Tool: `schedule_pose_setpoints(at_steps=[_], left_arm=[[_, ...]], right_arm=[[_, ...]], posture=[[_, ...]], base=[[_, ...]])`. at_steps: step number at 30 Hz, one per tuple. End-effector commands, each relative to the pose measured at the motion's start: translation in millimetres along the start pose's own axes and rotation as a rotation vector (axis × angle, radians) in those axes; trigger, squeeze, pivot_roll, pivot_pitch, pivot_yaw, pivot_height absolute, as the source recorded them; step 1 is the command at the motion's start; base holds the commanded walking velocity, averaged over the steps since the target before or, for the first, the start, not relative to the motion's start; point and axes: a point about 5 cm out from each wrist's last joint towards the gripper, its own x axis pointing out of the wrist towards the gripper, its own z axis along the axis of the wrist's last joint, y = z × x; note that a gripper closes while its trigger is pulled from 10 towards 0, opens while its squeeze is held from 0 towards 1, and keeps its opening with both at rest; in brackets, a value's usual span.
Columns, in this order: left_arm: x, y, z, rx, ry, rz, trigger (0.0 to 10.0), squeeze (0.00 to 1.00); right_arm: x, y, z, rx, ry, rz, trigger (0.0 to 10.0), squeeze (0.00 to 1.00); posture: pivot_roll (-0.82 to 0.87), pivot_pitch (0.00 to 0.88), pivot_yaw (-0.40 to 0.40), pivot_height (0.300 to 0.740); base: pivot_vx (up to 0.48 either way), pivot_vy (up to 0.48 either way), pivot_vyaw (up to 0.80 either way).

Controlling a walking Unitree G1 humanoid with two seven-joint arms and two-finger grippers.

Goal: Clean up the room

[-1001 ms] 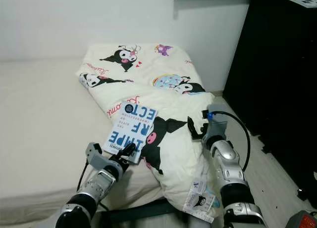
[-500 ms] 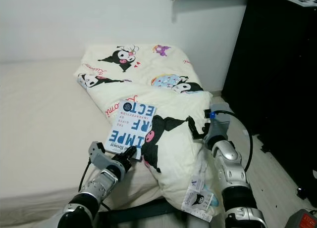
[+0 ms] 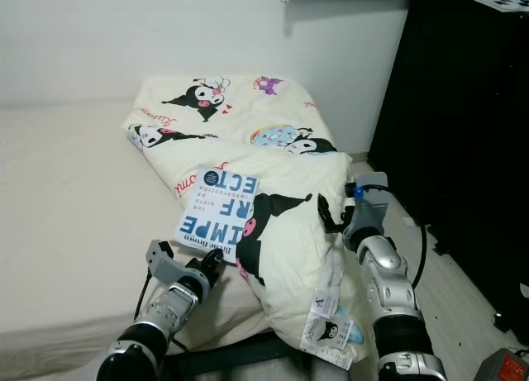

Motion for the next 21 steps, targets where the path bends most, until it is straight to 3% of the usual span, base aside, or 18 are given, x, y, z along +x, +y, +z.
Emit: schedule_pose_setpoints(at_steps=[1, 2, 3, 4, 8, 10, 12, 13, 14, 15, 18, 19, 21], left_arm=[[3.8, -9.4, 12, -0.025, -0.047, -0.044, 0.0, 0.0], [7.9, -25.8, 31, -0.063, -0.103, -0.148, 0.0, 0.0], [7.9, -25.8, 31, -0.063, -0.103, -0.148, 0.0, 0.0], [9.5, -41.1, 48, -0.087, -0.147, -0.25, 0.0, 0.0], [9.5, -41.1, 48, -0.087, -0.147, -0.25, 0.0, 0.0], [4.8, -80.1, 83, -0.114, -0.219, -0.514, 0.0, 0.0], [4.8, -80.1, 83, -0.114, -0.219, -0.514, 0.0, 0.0], [-3.5, -101.8, 96, -0.115, -0.233, -0.661, 0.0, 0.0], [-3.5, -101.8, 96, -0.115, -0.233, -0.661, 0.0, 0.0], [-12.1, -118.5, 103, -0.114, -0.232, -0.777, 0.0, 0.0], [-19.6, -130.7, 105, -0.109, -0.219, -0.864, 0.0, 0.0], [-24.7, -138.2, 103, -0.097, -0.192, -0.918, 0.0, 0.0], [-24.7, -138.2, 103, -0.097, -0.192, -0.918, 0.0, 0.0]], right_arm=[[0.0, 0.0, 2, 0.014, -0.005, -0.003, 10.0, 0.0], [1.4, 0.6, 3, 0.017, -0.007, -0.001, 10.0, 0.0], [1.4, 0.6, 3, 0.017, -0.007, -0.001, 10.0, 0.0], [2.2, 1.3, 4, 0.02, -0.01, 0.001, 10.0, 0.0], [2.2, 1.3, 4, 0.02, -0.01, 0.001, 10.0, 0.0], [6.7, 3.5, 7, 0.032, -0.02, 0.012, 10.0, 0.0], [6.7, 3.5, 7, 0.032, -0.02, 0.012, 10.0, 0.0], [9.8, 5.2, 12, 0.057, -0.039, 0.024, 10.0, 0.0], [9.8, 5.2, 12, 0.057, -0.039, 0.024, 10.0, 0.0], [12.5, 6.8, 17, 0.098, -0.063, 0.038, 10.0, 0.0], [14.5, 8.8, 25, 0.178, -0.1, 0.062, 10.0, 0.0], [15.5, 12.3, 38, 0.341, -0.161, 0.119, 10.0, 0.0], [15.5, 12.3, 38, 0.341, -0.161, 0.119, 10.0, 0.0]], posture=[[-0.11, 0.0, -0.01, 0.451], [-0.09, 0.0, -0.016, 0.451], [-0.09, 0.0, -0.016, 0.451], [-0.09, 0.0, -0.016, 0.451], [-0.09, 0.0, -0.016, 0.451], [-0.07, 0.0, -0.024, 0.451], [-0.07, 0.0, -0.024, 0.451], [-0.06, 0.0, -0.024, 0.451], [-0.06, 0.0, -0.024, 0.451], [-0.06, 0.0, -0.025, 0.451], [-0.06, 0.0, -0.022, 0.451], [-0.06, 0.0, -0.02, 0.451], [-0.06, 0.0, -0.02, 0.451]], base=[[0.0, 0.0, 0.0], [0.0, 0.0, 0.0], [0.0, 0.0, 0.0], [0.0, 0.0, 0.0], [0.0, 0.0, 0.0], [0.0, 0.0, 0.0], [0.0, 0.0, 0.0], [0.0, 0.0, 0.0], [0.0, 0.0, 0.0], [0.0, 0.0, 0.0], [0.0, 0.0, 0.0], [0.0, 0.0, 0.0], [0.0, 0.0, 0.0]])
